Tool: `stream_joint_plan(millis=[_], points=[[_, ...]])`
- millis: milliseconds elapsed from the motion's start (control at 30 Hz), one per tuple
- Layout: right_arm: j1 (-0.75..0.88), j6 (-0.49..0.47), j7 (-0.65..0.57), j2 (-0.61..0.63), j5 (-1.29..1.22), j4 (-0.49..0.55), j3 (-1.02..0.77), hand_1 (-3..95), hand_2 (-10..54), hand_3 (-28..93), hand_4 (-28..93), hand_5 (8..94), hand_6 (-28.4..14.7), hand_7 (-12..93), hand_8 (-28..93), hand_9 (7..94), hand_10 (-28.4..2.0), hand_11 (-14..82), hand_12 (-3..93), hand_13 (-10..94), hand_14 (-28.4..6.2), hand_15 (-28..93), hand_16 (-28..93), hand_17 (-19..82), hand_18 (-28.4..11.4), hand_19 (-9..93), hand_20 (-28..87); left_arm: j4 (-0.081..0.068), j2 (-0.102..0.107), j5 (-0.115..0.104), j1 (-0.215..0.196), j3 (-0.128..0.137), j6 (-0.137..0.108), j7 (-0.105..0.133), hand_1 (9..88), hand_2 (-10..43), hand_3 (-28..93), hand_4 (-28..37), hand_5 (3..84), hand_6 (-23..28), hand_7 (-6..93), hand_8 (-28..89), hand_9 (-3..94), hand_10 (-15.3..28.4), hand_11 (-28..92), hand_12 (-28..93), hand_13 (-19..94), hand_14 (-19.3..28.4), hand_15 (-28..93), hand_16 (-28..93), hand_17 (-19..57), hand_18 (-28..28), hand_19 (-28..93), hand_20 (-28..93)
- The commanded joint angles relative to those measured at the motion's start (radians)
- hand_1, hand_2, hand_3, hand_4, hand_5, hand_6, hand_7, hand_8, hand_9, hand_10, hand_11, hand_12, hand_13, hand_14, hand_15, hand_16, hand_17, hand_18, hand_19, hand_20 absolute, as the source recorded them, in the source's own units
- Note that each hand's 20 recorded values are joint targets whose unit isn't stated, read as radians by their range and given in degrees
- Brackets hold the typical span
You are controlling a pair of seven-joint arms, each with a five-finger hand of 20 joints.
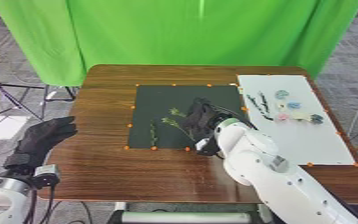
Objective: Arrange flowers
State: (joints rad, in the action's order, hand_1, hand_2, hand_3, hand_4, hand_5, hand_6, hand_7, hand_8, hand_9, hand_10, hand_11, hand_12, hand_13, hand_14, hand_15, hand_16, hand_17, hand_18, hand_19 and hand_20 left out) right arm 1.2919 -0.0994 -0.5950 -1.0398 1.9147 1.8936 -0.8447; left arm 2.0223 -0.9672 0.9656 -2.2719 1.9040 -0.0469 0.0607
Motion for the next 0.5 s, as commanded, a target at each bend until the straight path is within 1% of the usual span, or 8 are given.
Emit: stream_joint_plan(millis=[33, 167, 200, 367, 467, 500], points=[[-0.003, -0.014, -0.014, -0.015, 0.023, -0.025, 0.006, 48.4, -5.8, 61, -7, 81.6, -4.1, 32, 21, 91.6, -11.7, 43.8, 28.7, 94, -3.0, 65, 27, 75, -9.1, 93, 52, -0.005, -0.001, 0.004, -0.001, 0.001, 0.020, -0.008, 25.1, -1.6, 63, -18.7, 46.8, 5.2, 12.6, -5, 45.1, 13.9, 23, 15, 35, 18.9, 22, 4, 2.3, 15.8, 13, 19], [-0.002, -0.020, -0.018, -0.021, 0.020, -0.033, 0.008, 48.0, -5.8, 61, -7, 81.8, -4.1, 32, 21, 91.7, -11.9, 43.6, 28.7, 94, -3.1, 65, 27, 75, -9.1, 93, 52, -0.001, -0.003, 0.003, -0.008, 0.005, 0.020, -0.008, 25.2, -1.8, 63, -18.7, 46.7, 5.2, 12.7, -5, 45.0, 13.9, 23, 15, 35, 18.8, 22, 4, 2.3, 15.8, 13, 19], [-0.002, -0.017, -0.021, -0.021, 0.020, -0.033, 0.010, 47.9, -5.8, 61, -7, 81.8, -4.1, 32, 21, 91.7, -11.9, 43.6, 28.7, 94, -3.1, 65, 27, 75, -9.1, 93, 52, -0.005, 0.000, 0.004, -0.001, 0.003, 0.022, -0.010, 25.2, -1.8, 63, -18.8, 46.7, 5.2, 12.7, -5, 45.0, 13.9, 23, 15, 35, 18.8, 22, 4, 2.3, 15.8, 13, 19], [-0.005, -0.036, -0.030, -0.032, 0.019, -0.042, 0.012, 47.4, -5.0, 61, -8, 82.2, -3.9, 32, 19, 92.0, -12.2, 43.0, 28.5, 94, -3.1, 65, 27, 75, -9.2, 93, 52, -0.005, 0.002, 0.004, 0.001, 0.001, 0.022, -0.008, 25.2, -2.0, 63, -18.8, 46.8, 5.2, 12.7, -5, 45.0, 13.9, 22, 15, 35, 18.8, 22, 4, 2.3, 15.8, 13, 19], [-0.004, -0.045, -0.035, -0.035, 0.016, -0.043, 0.010, 45.9, -4.5, 62, -8, 82.3, -3.8, 33, 17, 92.1, -12.2, 42.8, 28.6, 94, -3.2, 65, 27, 75, -9.1, 93, 51, -0.003, 0.001, 0.003, -0.001, 0.003, 0.024, -0.009, 25.2, -2.0, 63, -18.8, 46.7, 5.2, 12.7, -5, 45.0, 13.8, 22, 15, 35, 18.8, 22, 4, 2.2, 15.8, 13, 19], [-0.004, -0.048, -0.035, -0.035, 0.014, -0.044, 0.010, 44.9, -4.4, 62, -8, 82.3, -3.6, 33, 14, 92.2, -12.2, 42.7, 28.6, 94, -3.2, 65, 26, 75, -9.1, 93, 51, -0.003, 0.001, 0.003, -0.002, 0.004, 0.024, -0.009, 25.2, -2.0, 63, -18.8, 46.7, 5.2, 12.7, -5, 45.0, 13.8, 23, 15, 35, 18.8, 22, 4, 2.2, 15.8, 13, 19]])
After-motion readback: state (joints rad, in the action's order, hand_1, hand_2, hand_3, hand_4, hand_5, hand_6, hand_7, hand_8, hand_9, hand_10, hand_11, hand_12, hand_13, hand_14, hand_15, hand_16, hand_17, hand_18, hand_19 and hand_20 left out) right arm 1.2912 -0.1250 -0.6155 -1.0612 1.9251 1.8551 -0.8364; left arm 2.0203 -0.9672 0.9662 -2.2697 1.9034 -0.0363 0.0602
